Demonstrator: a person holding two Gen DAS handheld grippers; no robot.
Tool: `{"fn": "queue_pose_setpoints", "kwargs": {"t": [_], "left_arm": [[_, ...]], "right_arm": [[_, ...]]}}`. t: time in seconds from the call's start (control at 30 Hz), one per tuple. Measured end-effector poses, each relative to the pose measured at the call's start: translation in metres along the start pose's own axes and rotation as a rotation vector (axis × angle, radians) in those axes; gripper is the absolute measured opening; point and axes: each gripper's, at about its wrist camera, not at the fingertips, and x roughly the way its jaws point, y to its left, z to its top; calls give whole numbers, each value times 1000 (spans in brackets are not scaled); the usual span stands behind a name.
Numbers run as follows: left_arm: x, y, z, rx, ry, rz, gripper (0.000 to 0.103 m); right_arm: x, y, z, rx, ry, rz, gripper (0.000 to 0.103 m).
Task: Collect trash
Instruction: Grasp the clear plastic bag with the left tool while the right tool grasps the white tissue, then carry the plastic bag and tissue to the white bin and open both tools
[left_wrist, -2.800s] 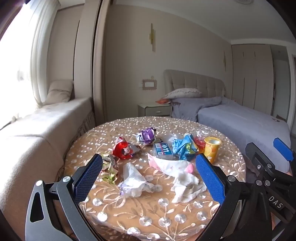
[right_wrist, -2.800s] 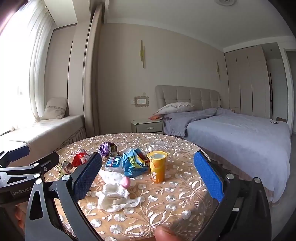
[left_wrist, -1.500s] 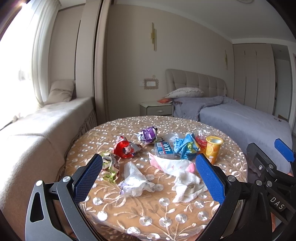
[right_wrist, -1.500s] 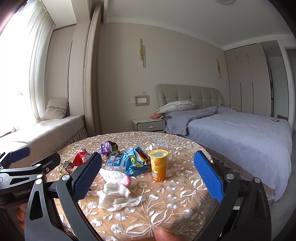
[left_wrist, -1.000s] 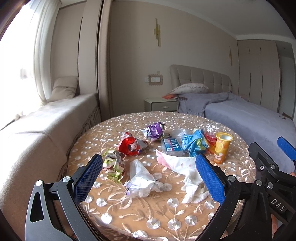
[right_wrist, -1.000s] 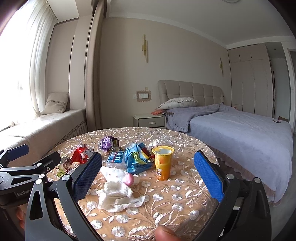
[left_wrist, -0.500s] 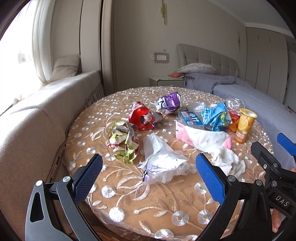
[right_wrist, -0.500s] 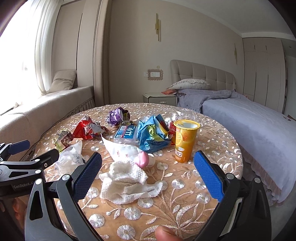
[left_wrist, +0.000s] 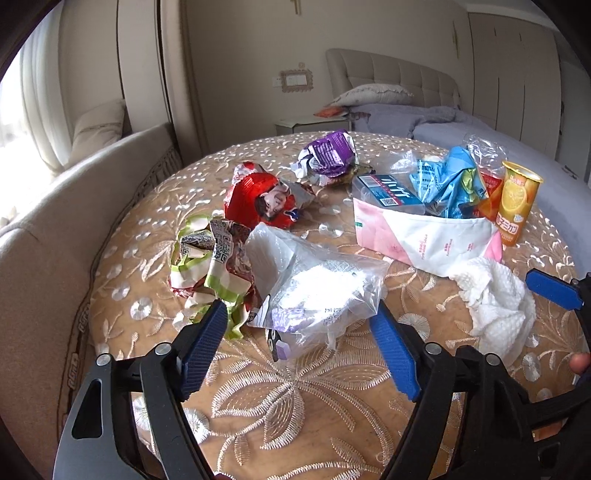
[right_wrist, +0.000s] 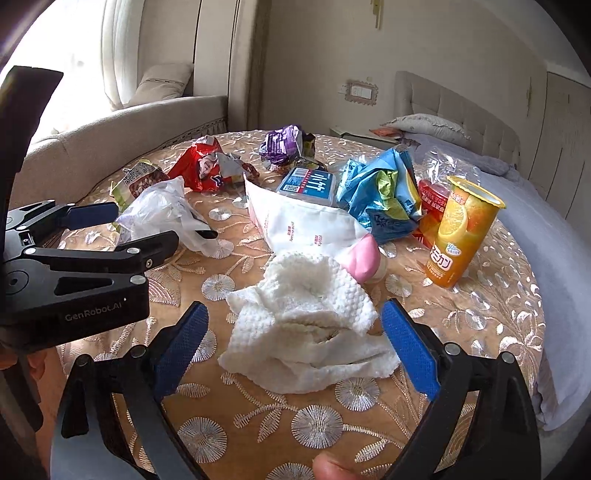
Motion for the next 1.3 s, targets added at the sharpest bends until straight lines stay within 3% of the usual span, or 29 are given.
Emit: {"fn": "queue_pose_setpoints", "kwargs": {"t": [0.03,0.07,0.1,0.13,0.17,0.23,0.57,0.8,1.0,1.3], "left_arm": [[5,0,1,2,11,-1,44],[8,0,1,4,13,-12,42],[9,-2,1,14,8,-10,41],[9,-4,2,27,7,-2,39],[8,-5,2,34,1,6,37],[7,-7,3,42,-5,18,34],[-42,-24,8,64,-89,9,31],[-87,-64,15,115,-179,-44,31],[-105,-127,16,202,-216,-197,31],[-95,-265,1,420,-177,-506,31]], "right_arm": [[4,3,-1,-11,18,-7,73],[8,4,-2,-26,38,-14,55],[8,4,-3,-21,27,-3,52],[7,2,-4,-18,25,-3,37],[6,0,-4,-12,22,-4,28],[0,-8,-4,18,10,19,22],[-42,-28,-1,32,-72,-35,20],[-86,-57,-6,90,-159,-61,20],[-123,-110,-29,163,-209,-157,20],[-153,-222,-101,297,-112,-451,21]]}}
